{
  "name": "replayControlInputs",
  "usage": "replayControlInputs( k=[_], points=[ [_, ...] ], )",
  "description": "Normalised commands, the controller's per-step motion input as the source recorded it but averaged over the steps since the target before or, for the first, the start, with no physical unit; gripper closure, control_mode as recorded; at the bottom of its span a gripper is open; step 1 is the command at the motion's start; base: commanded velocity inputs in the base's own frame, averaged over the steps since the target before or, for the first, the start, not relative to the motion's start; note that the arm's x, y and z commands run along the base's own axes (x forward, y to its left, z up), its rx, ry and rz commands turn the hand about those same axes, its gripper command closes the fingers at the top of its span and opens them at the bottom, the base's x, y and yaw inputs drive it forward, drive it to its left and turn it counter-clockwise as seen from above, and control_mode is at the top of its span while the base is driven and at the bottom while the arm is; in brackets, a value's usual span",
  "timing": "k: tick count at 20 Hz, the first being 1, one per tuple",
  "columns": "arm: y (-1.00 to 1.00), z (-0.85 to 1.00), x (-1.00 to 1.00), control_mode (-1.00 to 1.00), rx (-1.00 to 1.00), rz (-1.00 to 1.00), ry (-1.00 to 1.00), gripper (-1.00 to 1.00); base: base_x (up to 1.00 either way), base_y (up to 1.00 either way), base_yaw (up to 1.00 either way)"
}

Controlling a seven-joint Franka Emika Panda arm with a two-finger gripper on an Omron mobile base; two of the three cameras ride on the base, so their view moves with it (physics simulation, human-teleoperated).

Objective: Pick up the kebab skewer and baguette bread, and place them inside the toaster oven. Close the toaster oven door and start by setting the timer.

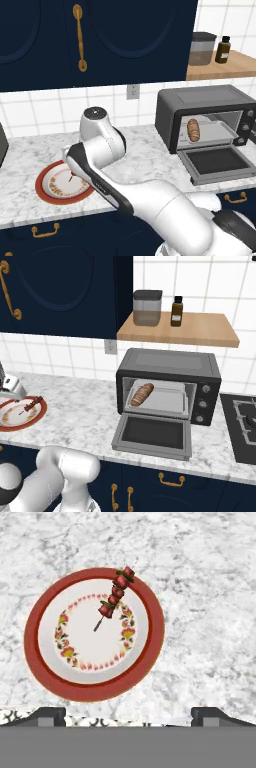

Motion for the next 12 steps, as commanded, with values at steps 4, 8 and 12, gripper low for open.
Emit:
replayControlInputs(
  k=[4, 8, 12],
  points=[
    [0.0, -0.39, 0.59, -1.0, 0.0, 0.0, -0.08, -1.0, 0.0, 0.0, 0.0],
    [0.01, -0.53, 0.72, -1.0, 0.0, -0.03, -0.07, -1.0, 0.0, 0.0, 0.0],
    [0.0, -0.57, 0.52, -1.0, 0.0, -0.03, -0.01, -1.0, 0.0, 0.0, 0.0]
  ],
)
